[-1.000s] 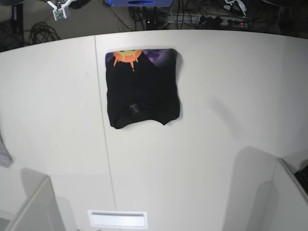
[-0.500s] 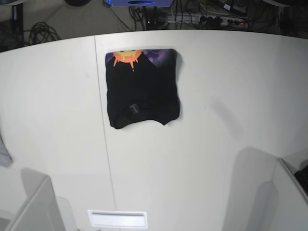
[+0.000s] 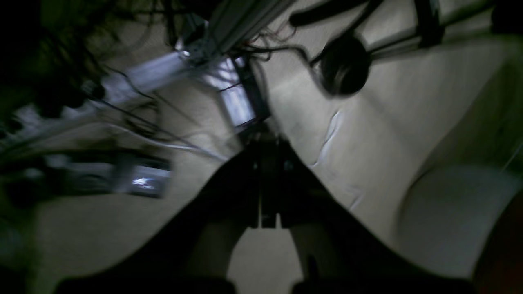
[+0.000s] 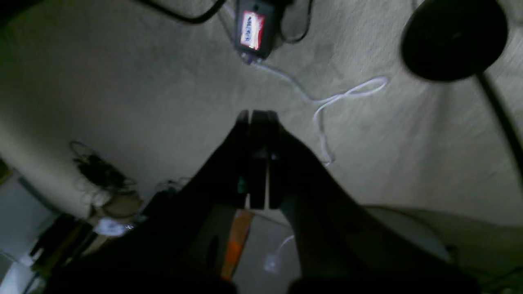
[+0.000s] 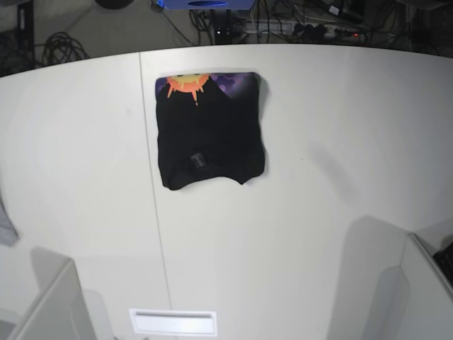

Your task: Fold the T-shirt properly

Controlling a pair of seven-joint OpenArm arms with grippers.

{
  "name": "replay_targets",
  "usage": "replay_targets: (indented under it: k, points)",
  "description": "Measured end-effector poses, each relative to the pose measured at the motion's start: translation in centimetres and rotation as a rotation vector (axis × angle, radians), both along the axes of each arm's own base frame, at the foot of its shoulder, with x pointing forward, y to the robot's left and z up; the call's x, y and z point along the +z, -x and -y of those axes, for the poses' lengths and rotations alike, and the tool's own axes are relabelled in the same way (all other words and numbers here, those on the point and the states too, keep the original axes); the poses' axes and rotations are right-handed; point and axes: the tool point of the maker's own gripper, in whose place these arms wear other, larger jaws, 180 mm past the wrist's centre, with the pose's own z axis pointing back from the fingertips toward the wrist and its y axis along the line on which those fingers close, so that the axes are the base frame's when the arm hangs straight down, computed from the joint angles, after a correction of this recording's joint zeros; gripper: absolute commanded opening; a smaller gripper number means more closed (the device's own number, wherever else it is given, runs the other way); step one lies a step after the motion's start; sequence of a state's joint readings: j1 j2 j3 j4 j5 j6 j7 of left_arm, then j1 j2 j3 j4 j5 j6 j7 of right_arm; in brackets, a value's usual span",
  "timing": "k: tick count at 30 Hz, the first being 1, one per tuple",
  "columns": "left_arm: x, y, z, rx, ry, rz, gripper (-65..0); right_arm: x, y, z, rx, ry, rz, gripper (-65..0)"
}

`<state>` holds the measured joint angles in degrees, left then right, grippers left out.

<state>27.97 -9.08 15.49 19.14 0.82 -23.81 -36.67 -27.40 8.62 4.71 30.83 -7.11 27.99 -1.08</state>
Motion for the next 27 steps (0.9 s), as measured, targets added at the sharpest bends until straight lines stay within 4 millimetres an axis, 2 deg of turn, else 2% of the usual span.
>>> replay_targets:
  k: [2,4,9,13,16,20,27]
  points:
    - [-0.7,-1.3,-0.4,0.073,-0.019,-0.001,-65.0,-0.5,-0.4,1.0,0.025,0.002,0.003,-65.0]
    - [-1.1,-2.6,-0.9,0.134,-0.037,0.012,-65.0,-0.8,-0.4,1.1,0.061,-0.010,-0.003,-65.0]
    - [-1.9,-4.3,-1.2,0.194,-0.124,0.049,-65.0,-1.5,-1.4,-0.5,0.139,-0.056,-0.010,-65.0]
    - [-2.6,-5.2,-2.1,0.190,-0.179,0.051,-65.0,-2.0,-4.7,-0.7,0.147,-0.056,0.042,-65.0]
    - [-3.9,-5.9,-3.0,0.178,-0.222,-0.025,-65.0,-2.8,-7.2,-1.0,0.147,0.009,0.100,-65.0]
    - [-4.5,-8.5,-3.1,0.178,-0.227,-0.013,-65.0,-3.5,-9.4,-0.4,0.148,0.115,0.161,-65.0]
    - [-4.6,-10.2,-3.2,0.180,-0.227,0.010,-65.0,-3.5,-9.4,-0.2,0.146,0.122,0.158,-65.0]
